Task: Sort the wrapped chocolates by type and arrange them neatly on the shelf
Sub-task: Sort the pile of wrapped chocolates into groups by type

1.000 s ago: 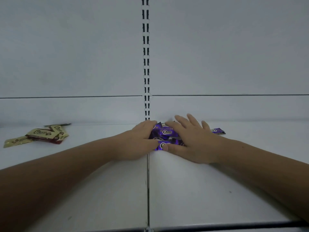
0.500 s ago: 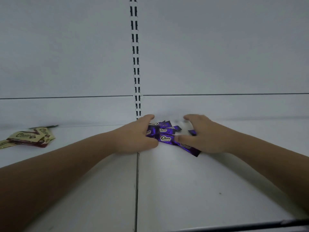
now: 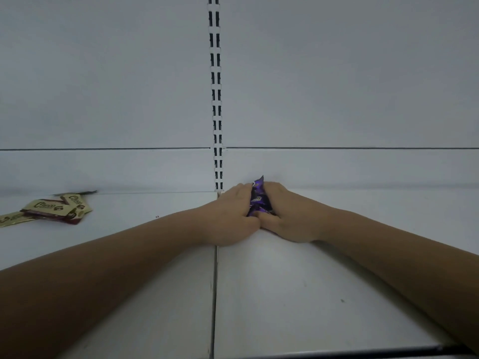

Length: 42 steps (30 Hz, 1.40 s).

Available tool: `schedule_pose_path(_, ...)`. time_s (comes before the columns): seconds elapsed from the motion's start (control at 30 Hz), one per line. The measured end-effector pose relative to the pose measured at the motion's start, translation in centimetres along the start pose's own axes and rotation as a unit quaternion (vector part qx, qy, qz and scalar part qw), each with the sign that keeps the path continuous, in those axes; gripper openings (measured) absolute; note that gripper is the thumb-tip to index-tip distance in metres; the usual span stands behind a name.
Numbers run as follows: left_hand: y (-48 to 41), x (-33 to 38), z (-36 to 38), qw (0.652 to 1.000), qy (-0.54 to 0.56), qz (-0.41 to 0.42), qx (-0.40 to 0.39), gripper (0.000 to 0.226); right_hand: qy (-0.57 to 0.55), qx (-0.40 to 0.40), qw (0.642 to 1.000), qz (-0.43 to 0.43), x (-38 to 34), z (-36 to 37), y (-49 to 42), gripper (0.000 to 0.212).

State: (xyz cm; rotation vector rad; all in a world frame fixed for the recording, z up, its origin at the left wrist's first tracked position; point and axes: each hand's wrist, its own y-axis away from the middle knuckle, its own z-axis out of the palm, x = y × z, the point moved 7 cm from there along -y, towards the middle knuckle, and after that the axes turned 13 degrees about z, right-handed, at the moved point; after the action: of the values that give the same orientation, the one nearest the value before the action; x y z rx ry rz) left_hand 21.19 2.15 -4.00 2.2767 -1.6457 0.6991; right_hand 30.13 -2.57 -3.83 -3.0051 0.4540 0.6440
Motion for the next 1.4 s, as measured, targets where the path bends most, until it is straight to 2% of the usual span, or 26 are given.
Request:
schedule_pose_path(0.13,0.2,0.1,0.2,1.000,0.016,0.005,-0.018,0.068,-0.020,0.033,0.999,-0.017,-0.6,-0.6,0.2,0.043)
schedule_pose_path(0.2,0.6,0.2,-0.2,0.999,-0.028,-0.006,-0.020,0.071,0.003,0.063,0.998,-0.019,-0.8,-1.0,0.5,0.050)
schedule_pose_path(0.27,0.9,0.6,-1.2,0.997,-0.072,0.003,0.011,0.055,0.064,0.110,0.992,0.001,-0.5,-2.0,1.2,0.061)
schedule_pose_path(0.3,1.2,0.9,-1.7,0.996,-0.085,0.008,0.027,0.045,0.093,0.140,0.986,0.013,-0.4,-2.6,1.5,0.059)
schedule_pose_path(0.4,2.6,1.2,-2.8,0.991,-0.126,0.000,0.054,0.048,0.118,0.197,0.973,-0.016,-1.6,-3.8,2.7,0.038)
schedule_pose_path(0.53,4.7,1.3,-3.2,0.972,-0.225,-0.006,0.070,0.034,0.132,0.186,0.973,-0.038,-3.8,-3.2,4.1,0.021)
schedule_pose_path(0.67,7.4,1.8,-3.6,0.952,-0.277,-0.007,0.129,0.019,0.141,0.187,0.967,-0.101,-6.7,-1.7,5.6,0.021)
schedule_pose_path(0.73,8.9,1.7,-3.9,0.946,-0.295,-0.025,0.134,0.019,0.147,0.187,0.963,-0.130,-8.3,-1.0,6.3,0.023)
schedule_pose_path(1.03,19.4,-1.8,-6.2,0.943,-0.296,-0.121,0.088,0.012,0.163,0.127,0.954,-0.217,-18.8,3.7,8.0,0.027)
schedule_pose_path(1.17,26.8,-4.0,-8.5,0.944,-0.282,-0.152,0.083,0.016,0.164,0.096,0.951,-0.243,-25.7,6.8,8.5,0.027)
schedule_pose_path(1.4,39.7,-8.9,-13.3,0.929,-0.296,-0.199,0.094,0.016,0.155,0.086,0.938,-0.298,-38.9,13.2,9.2,0.027)
